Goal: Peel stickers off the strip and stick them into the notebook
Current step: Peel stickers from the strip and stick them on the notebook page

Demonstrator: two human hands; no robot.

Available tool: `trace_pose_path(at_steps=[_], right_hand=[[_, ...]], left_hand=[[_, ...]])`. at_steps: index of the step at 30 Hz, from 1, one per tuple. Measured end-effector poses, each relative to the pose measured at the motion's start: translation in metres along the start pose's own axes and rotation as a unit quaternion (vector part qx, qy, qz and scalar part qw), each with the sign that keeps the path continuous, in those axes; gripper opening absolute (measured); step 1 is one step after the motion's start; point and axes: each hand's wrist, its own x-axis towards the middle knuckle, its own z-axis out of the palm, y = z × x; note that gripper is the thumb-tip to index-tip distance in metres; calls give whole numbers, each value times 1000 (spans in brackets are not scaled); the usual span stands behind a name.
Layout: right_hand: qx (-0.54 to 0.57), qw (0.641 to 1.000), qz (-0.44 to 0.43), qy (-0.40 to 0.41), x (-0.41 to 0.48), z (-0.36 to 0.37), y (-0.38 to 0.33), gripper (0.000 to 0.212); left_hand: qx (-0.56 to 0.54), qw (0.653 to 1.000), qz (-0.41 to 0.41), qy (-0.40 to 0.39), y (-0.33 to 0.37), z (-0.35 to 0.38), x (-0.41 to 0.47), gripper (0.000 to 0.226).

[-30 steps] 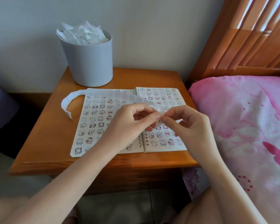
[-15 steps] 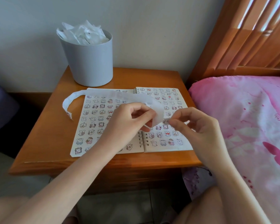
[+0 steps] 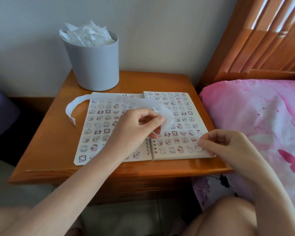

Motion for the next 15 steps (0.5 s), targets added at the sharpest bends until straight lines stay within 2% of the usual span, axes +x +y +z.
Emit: trace_pose_path(at_steps=[15], right_hand=[[-23,1000,20,1,-1,-2,0,3]], left_hand=[[-12,1000,-2,0,0,0,1,9]])
